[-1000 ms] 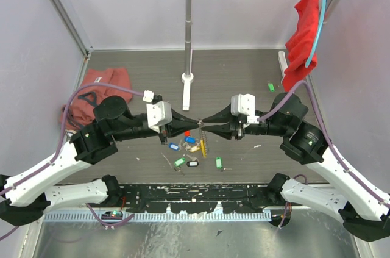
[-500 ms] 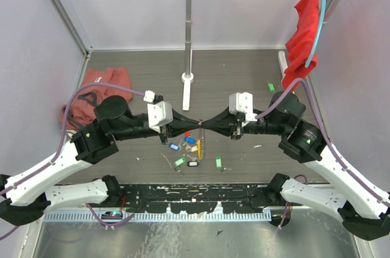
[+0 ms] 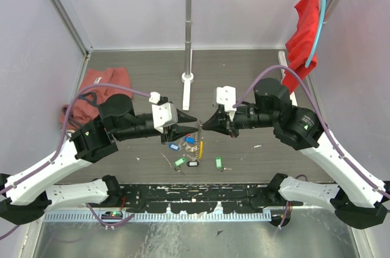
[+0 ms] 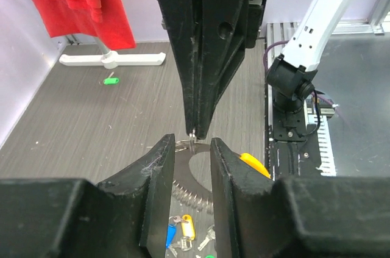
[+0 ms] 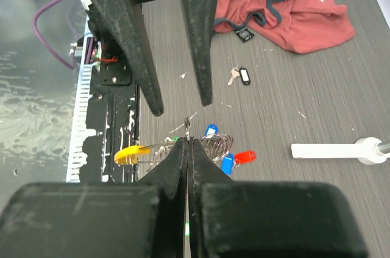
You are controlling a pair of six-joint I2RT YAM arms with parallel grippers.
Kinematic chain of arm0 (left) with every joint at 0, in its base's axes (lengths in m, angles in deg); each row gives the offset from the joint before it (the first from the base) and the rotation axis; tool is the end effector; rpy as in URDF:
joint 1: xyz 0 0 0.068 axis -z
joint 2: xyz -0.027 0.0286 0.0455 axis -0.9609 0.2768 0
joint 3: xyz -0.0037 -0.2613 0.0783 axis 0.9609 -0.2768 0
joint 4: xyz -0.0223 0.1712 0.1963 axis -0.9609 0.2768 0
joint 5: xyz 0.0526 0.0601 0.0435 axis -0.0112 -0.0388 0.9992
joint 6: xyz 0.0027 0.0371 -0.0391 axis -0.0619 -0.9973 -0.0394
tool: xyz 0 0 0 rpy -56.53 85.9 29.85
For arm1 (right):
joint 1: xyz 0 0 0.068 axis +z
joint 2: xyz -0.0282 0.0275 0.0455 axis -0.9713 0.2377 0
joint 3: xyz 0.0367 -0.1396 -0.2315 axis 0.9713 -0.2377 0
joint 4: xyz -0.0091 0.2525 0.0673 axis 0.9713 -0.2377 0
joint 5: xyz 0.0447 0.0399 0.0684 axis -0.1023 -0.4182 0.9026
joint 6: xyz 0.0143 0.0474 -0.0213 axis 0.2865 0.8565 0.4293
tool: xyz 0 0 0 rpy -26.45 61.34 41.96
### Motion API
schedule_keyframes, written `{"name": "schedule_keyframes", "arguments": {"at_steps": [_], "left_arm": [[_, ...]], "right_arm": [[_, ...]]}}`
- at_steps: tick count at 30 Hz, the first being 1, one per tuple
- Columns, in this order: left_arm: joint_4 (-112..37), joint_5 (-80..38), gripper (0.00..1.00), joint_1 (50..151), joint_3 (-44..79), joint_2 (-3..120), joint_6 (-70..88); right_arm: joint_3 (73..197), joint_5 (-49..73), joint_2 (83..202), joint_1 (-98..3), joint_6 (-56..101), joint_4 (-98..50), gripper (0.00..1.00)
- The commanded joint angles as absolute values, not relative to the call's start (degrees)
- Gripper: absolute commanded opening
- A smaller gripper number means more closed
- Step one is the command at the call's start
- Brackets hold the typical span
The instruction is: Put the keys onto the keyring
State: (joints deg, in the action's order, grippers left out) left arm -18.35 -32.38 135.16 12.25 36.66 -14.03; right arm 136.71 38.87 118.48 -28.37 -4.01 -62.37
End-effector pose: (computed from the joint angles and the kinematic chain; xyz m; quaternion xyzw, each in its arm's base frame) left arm 0.0842 -0.1786 0.4331 0.5195 0.5107 -0.3993 0.5566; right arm 0.1089 0.1506 0.4423 -0.5756 0.5479 0.3697 0.4815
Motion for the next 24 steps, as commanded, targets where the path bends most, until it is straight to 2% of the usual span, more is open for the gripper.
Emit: {"name": "schedule_keyframes", "arguments": {"at_steps": [1, 6, 24], "left_arm": [[-12.30, -31.92, 0.36, 135.11, 16.83, 38.91, -17.61], [-6.36, -32.72, 0.35, 135.15, 20.13, 42.11, -20.01], [-6.02, -36.48, 0.32, 135.10, 21.53, 45.19, -20.03]], "right_arm": [[141.33, 38.29, 118.84, -28.09, -7.33, -67.92, 0.01], [142.10, 38.87, 119.76, -28.09, -9.16, -70.50, 0.01], [141.04, 38.54, 119.93, -28.02, -9.57, -69.26, 0.01]]}}
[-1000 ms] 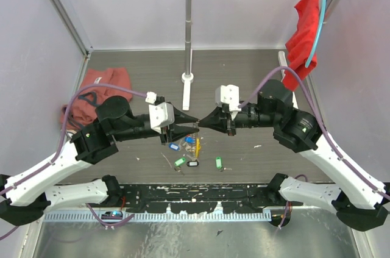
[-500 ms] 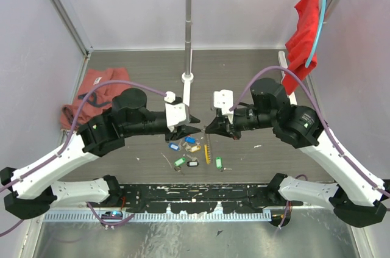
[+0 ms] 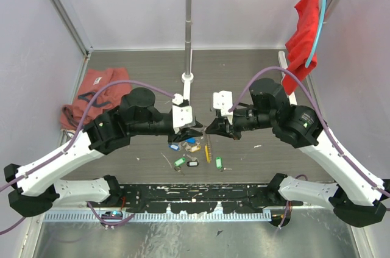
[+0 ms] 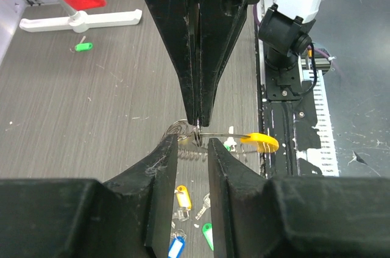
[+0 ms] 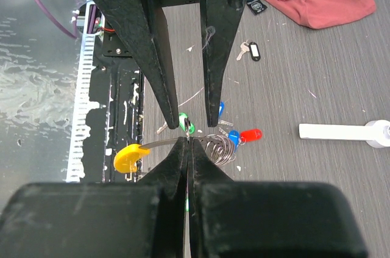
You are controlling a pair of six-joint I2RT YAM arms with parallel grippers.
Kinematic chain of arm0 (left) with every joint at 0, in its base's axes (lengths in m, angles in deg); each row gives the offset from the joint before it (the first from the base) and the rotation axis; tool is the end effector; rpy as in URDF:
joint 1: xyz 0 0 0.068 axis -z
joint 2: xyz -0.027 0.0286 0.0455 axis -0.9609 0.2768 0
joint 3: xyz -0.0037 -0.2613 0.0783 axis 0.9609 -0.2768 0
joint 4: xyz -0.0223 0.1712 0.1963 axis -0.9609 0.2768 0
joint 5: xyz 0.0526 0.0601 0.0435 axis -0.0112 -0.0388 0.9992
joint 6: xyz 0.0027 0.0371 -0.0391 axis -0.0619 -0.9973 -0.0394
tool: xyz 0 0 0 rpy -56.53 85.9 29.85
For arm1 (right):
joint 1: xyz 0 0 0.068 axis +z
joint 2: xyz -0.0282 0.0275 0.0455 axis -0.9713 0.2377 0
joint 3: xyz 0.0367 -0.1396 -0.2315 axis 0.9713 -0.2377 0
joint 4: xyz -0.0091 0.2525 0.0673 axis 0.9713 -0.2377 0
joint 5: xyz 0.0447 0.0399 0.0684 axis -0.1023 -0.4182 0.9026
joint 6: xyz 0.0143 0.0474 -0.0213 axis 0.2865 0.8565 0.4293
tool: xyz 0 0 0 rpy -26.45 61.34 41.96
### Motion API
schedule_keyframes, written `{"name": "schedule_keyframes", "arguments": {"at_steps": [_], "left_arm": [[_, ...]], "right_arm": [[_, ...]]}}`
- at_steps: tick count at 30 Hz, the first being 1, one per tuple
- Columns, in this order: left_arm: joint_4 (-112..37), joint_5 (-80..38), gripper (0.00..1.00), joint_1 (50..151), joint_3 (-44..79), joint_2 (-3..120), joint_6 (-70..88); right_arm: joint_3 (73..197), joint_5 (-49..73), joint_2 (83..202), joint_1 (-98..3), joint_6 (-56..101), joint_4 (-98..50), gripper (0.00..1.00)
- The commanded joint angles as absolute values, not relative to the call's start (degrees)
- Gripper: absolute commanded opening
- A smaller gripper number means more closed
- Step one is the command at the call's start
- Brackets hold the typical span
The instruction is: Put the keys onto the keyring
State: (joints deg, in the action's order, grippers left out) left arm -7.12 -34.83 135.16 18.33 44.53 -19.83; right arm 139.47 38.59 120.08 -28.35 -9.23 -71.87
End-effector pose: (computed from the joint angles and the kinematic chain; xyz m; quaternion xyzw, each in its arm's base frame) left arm 0.0970 -0.2049 0.4215 0.5859 0.5386 -0.3646 0.4834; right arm 0.1073 0.1488 0.4366 -0.6077 0.5639 0.3458 0.4394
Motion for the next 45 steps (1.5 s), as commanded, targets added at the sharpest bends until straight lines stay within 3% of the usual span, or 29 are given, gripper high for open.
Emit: {"name": "schedule_keyframes", "arguments": {"at_steps": [1, 18, 25, 28, 31, 40, 45], "left_arm": [[-5.91, -36.51, 0.31, 135.10, 21.64, 45.52, -20.01], [-4.99, -36.76, 0.18, 135.11, 22.97, 46.63, -20.23], [-3.01, -35.78, 0.00, 135.10, 24.02, 47.47, -20.19], [-4.32, -30.74, 0.00, 135.11, 23.18, 46.98, -18.70], [-7.71, -26.75, 0.00, 135.13, 20.55, 44.50, -17.66], [-12.44, -22.62, 0.00, 134.93, 14.65, 38.15, -17.23], [-14.68, -23.72, 0.00, 134.93, 11.67, 34.39, -18.03]], "right_arm": [[141.08, 38.63, 119.96, -28.08, -9.59, -69.22, 0.01], [140.26, 38.51, 120.05, -28.06, -9.41, -68.39, 0.01], [139.14, 38.52, 119.19, -28.04, -8.60, -66.18, 0.01], [137.87, 36.07, 118.15, -28.09, -7.12, -64.08, 0.20], [135.97, 32.81, 115.71, -28.07, -4.72, -60.89, 0.28], [131.13, 19.42, 109.96, -28.08, 4.41, -54.34, 0.38], [128.93, 17.76, 109.25, -28.09, 9.84, -54.43, 0.40]]}}
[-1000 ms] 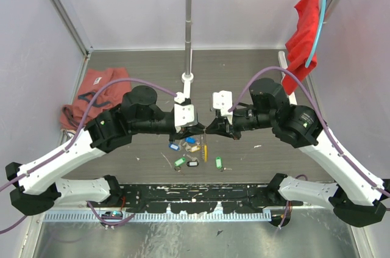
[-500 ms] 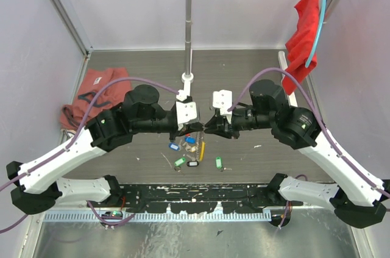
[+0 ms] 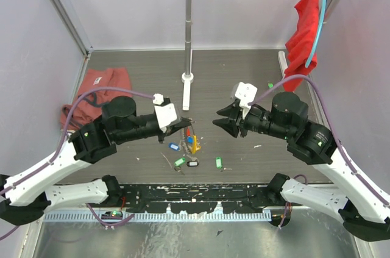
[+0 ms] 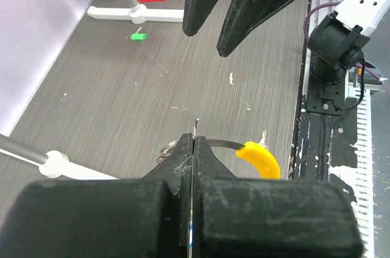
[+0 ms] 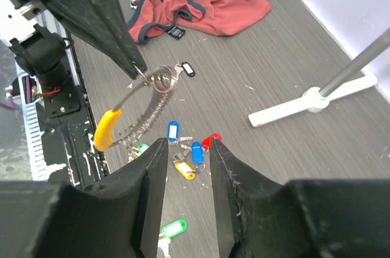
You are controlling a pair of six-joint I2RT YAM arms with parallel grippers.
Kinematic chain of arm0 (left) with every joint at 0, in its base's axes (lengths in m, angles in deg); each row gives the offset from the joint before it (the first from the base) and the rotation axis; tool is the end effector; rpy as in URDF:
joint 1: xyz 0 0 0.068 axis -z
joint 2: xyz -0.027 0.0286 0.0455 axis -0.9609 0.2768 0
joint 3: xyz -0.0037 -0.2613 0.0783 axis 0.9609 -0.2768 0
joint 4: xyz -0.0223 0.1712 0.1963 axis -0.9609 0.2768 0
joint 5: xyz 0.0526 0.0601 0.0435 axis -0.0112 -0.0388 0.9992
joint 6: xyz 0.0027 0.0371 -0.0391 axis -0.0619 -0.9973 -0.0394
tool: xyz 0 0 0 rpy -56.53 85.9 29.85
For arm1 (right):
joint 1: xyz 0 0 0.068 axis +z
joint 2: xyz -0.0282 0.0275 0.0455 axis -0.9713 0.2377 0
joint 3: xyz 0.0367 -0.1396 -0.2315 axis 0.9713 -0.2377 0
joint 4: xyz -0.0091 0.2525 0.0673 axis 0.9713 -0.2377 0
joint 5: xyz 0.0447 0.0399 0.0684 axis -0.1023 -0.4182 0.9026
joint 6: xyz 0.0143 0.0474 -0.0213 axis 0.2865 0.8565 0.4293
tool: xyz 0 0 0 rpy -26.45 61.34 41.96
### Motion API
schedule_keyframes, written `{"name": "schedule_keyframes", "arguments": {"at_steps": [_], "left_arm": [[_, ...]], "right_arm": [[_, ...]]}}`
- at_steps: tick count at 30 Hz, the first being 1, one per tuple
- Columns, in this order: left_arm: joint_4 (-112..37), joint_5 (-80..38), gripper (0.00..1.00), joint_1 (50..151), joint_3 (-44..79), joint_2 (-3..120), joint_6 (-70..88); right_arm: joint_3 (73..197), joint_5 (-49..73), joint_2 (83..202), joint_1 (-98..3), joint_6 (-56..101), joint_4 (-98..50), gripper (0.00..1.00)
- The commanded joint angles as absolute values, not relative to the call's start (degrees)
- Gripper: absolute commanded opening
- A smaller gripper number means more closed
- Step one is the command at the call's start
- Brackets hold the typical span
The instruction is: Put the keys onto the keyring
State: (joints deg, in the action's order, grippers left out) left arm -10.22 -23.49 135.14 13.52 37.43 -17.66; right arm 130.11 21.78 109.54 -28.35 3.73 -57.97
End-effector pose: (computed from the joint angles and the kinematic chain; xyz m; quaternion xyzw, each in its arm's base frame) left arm 0.0896 -0.1773 0.4227 0.5217 0.5698 -0.3168 0.5503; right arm 0.0952 0.1213 0.4366 -0.4662 0.6172 0.3044 0.5560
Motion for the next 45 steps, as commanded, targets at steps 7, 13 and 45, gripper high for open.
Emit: {"name": "schedule_keyframes", "arguments": {"at_steps": [7, 13, 45], "left_arm": [[-16.54, -23.64, 0.00, 134.93, 8.08, 29.85, -19.46], [-15.20, -20.30, 0.00, 135.00, 8.10, 30.68, -19.83], [-13.58, -18.13, 0.00, 134.97, 7.10, 30.64, -21.16]], "right_arm": [[125.85, 11.93, 110.02, -28.08, 22.01, -57.24, 0.39], [125.24, 5.50, 115.08, -28.06, 34.92, -68.19, 0.39], [102.82, -22.37, 130.35, -8.66, 107.73, -74.24, 0.39]]}}
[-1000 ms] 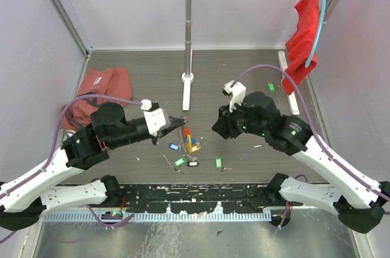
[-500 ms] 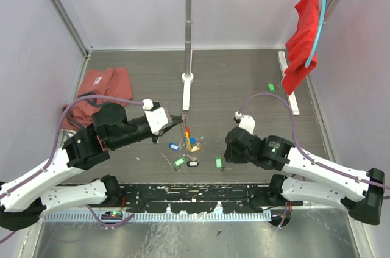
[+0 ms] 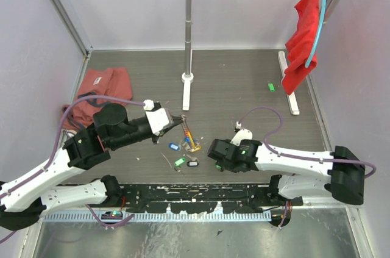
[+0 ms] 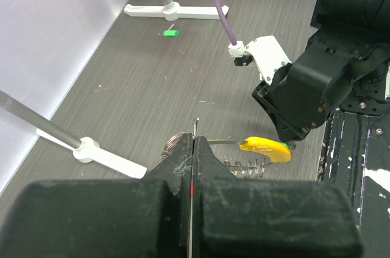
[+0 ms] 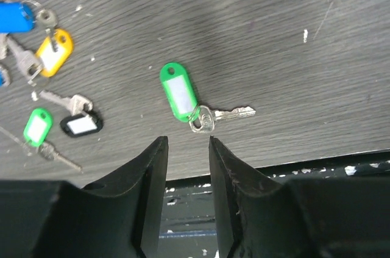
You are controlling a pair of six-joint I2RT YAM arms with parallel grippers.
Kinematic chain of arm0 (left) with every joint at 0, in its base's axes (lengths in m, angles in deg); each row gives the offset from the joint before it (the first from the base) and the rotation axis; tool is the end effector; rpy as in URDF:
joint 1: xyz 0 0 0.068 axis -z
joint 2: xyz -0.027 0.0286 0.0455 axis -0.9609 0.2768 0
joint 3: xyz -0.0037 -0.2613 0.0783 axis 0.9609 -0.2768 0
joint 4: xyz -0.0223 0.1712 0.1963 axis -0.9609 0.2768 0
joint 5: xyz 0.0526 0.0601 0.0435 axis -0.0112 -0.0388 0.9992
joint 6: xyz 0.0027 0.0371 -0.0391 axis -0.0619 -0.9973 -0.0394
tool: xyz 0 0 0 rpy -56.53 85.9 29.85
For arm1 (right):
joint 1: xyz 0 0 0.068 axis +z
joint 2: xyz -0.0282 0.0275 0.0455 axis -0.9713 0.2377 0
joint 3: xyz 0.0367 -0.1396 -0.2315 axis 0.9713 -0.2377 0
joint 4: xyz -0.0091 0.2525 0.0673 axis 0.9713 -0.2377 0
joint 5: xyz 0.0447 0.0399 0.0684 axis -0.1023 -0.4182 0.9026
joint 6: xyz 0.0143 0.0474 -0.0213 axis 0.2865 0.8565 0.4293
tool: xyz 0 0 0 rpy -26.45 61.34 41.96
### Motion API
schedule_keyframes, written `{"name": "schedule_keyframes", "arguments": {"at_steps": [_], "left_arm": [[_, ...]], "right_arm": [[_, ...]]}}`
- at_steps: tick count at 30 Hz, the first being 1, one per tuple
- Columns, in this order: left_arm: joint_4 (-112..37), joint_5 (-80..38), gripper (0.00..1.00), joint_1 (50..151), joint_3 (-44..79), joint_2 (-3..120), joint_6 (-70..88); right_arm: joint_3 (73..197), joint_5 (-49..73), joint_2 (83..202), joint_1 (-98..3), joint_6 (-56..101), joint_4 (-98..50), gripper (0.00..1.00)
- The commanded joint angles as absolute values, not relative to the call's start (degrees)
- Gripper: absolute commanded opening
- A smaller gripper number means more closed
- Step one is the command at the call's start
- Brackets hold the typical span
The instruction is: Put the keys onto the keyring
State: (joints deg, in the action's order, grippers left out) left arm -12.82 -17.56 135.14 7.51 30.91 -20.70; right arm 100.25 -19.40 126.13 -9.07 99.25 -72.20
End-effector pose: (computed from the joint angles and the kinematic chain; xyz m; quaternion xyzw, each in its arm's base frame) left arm 0.0818 -0.1554 0.4117 0.5028 0.5647 -0.2728 0.5950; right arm 0.0860 0.1676 0.2052 0.1683 0.9532 0.0921 0.2338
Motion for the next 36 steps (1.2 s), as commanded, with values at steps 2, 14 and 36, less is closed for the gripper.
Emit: {"name": "schedule_keyframes", "arguments": {"at_steps": [2, 14, 36], "left_arm": [[-13.47, -18.21, 0.00, 134.95, 7.19, 30.78, -21.19], [-13.29, -18.22, 0.00, 134.93, 7.14, 30.74, -21.38], [-13.07, -18.04, 0.00, 134.96, 7.14, 30.89, -21.62]], "right_arm": [[104.58, -22.36, 133.76, -8.66, 108.73, -76.03, 0.36], [106.66, -24.30, 139.09, -8.57, 109.98, -75.68, 0.33], [104.84, -23.03, 142.83, -9.36, 109.82, -72.38, 0.33]]}}
